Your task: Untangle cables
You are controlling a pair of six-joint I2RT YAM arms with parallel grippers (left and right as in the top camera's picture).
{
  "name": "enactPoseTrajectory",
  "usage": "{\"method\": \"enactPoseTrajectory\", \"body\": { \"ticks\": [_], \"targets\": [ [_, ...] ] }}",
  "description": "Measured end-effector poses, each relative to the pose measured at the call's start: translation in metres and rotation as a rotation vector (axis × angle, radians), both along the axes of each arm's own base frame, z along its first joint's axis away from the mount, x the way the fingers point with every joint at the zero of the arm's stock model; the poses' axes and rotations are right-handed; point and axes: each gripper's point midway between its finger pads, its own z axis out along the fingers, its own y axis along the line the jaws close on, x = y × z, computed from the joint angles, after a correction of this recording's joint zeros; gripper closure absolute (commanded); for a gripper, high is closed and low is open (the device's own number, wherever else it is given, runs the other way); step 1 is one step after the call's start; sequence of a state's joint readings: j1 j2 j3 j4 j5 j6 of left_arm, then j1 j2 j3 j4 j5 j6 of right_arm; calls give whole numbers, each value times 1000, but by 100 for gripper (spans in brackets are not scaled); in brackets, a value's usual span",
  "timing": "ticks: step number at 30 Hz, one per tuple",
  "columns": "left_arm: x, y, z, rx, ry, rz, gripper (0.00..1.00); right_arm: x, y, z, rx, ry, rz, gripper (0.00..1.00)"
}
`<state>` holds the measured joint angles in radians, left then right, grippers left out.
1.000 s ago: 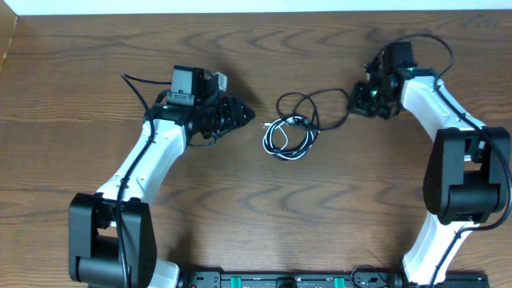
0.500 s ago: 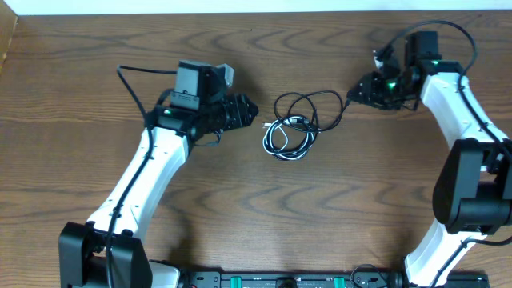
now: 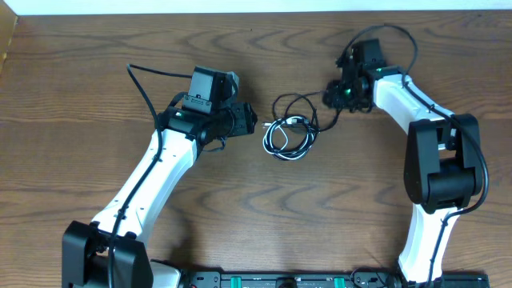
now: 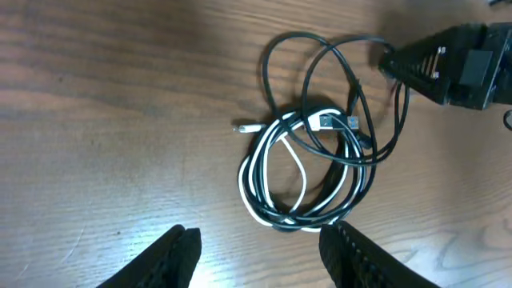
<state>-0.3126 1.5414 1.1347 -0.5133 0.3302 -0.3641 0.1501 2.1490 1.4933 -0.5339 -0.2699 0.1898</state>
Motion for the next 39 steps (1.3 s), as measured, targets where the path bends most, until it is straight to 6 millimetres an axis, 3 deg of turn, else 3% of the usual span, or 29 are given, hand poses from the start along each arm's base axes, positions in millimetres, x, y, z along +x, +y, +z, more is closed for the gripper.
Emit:
{"method": "enactPoseTrajectory", "body": {
  "ticks": [2, 3, 5, 7, 12, 17, 25, 29, 35, 39],
  "targets": [
    [0, 0, 0, 1, 2, 1, 44, 0, -4, -1, 27, 13, -12, 52],
    [-1, 0, 0, 1, 3, 1, 44, 0, -7, 0, 43, 16, -19, 56],
    [0, 0, 0, 1, 3, 1, 44, 2, -14, 2, 79, 20, -32, 83],
    [0, 0, 0, 1, 3, 1, 44, 3, -24, 4, 115, 26, -52, 88],
    [0, 0, 0, 1, 1, 1, 44, -4, -34, 7, 206, 72, -73, 75],
    [0, 0, 0, 1, 0, 1, 44, -12, -26, 13, 294, 106, -56, 66],
    [0, 1, 0, 3, -1, 3, 44, -13, -19, 12, 270, 92, -11, 63],
    [0, 1, 0, 3, 0, 3, 44, -19, -6, 0, 232, 115, 16, 61],
    [0, 1, 0, 3, 1, 3, 44, -22, 11, 1, 236, 110, 61, 46],
    [0, 1, 0, 3, 2, 3, 44, -21, 12, 2, 243, 109, 66, 48]
  ]
}}
